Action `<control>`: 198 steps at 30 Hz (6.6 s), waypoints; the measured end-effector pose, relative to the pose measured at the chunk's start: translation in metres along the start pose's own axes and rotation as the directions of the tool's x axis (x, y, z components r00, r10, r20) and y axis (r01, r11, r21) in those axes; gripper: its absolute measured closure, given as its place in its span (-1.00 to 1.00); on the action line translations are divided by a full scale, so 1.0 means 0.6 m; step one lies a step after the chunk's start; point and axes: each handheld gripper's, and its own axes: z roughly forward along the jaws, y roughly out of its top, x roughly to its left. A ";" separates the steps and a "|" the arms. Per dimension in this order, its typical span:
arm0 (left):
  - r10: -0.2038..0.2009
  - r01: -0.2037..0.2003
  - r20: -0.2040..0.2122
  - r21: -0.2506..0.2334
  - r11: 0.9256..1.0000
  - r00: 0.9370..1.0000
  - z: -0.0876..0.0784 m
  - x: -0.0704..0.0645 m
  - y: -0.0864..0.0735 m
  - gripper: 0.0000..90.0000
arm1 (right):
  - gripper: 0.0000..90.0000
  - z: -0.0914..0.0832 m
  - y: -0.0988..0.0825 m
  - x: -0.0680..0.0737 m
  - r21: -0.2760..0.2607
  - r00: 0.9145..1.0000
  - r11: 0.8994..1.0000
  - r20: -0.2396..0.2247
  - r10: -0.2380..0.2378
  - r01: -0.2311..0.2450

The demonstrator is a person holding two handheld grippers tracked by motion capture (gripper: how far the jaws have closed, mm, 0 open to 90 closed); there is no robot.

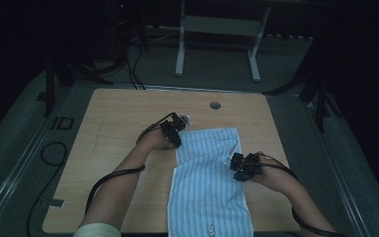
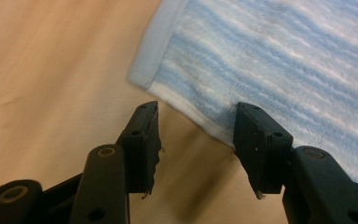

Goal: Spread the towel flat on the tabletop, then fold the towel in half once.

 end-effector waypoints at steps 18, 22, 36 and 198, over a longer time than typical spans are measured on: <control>0.044 -0.035 0.080 -0.110 0.993 0.996 -0.068 -0.031 -0.047 0.03 | 0.85 -0.006 0.010 -0.024 -0.012 1.000 0.999 -0.005 0.030 -0.030; 0.147 -0.126 0.143 -0.147 0.981 0.979 -0.094 -0.108 -0.079 0.02 | 0.79 -0.004 0.012 -0.014 -0.015 1.000 1.000 -0.003 0.018 -0.019; 0.252 -0.219 0.271 -0.148 0.964 0.929 -0.068 -0.220 -0.176 -0.06 | 0.73 0.017 0.008 0.024 -0.006 1.000 1.000 -0.014 -0.012 0.012; 0.011 -0.004 0.072 -0.104 0.995 0.997 -0.033 0.067 -0.103 -0.11 | 0.50 0.065 0.153 -0.192 0.020 0.984 0.988 0.091 -0.151 0.150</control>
